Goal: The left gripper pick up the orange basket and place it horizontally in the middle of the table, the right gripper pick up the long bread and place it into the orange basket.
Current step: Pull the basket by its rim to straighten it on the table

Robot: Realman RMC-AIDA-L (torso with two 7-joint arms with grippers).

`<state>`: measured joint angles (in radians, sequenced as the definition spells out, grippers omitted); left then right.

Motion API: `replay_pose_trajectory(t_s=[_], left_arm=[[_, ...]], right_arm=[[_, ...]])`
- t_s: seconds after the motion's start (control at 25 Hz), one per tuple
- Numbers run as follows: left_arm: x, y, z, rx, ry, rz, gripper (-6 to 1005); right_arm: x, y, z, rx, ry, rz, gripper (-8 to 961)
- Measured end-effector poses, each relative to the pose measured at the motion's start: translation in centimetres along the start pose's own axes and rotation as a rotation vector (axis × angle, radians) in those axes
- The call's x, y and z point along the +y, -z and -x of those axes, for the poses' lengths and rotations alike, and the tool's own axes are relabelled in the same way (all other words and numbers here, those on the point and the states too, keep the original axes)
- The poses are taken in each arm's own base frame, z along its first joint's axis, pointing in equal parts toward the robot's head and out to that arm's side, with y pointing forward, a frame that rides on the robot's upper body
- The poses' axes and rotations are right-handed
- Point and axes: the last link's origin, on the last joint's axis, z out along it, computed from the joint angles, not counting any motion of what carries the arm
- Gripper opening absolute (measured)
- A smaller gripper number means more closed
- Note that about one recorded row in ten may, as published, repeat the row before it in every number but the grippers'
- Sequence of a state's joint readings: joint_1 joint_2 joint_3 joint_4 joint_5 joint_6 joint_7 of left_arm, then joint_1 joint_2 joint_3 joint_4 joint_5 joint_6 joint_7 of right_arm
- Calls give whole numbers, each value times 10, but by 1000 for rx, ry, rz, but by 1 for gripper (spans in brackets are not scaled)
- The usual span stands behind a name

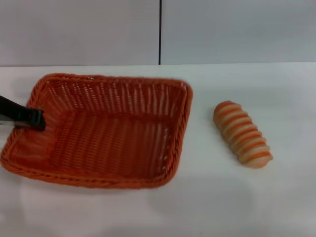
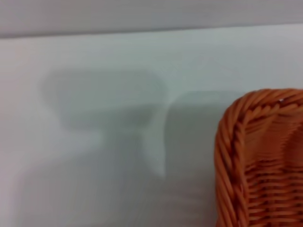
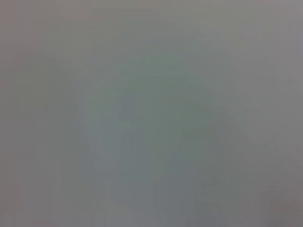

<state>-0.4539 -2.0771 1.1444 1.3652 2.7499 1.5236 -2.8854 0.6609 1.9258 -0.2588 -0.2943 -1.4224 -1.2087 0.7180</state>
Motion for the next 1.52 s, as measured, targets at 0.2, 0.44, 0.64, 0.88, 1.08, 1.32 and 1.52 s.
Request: replay_pose_trajectory(t_s=[0.2,0.44,0.64,0.88,1.08,1.32,1.52], left_arm=[[3,-2,4,-1,12,33,124],[10,2,-1,8,-17,38,125],[11,7,-6,23,-25,38,125],[14,12,-12,41,-37,36,124],[18,12,-15,42,-51,39,124],[13,15,-11,12,-35,39,122],[8,16,-4,-13,-13,37,120]], right_arm=[[1,0,-1,2,-2,0,668],[2,-2,0,1,8,3,666],[3,-2,0,0,12,4,666],[3,-2,-1,0,14,4,667],[3,-3,-1,-1,15,4,667],[3,-3,0,-3,13,3,666],[4,-3,-1,-3,12,4,666]])
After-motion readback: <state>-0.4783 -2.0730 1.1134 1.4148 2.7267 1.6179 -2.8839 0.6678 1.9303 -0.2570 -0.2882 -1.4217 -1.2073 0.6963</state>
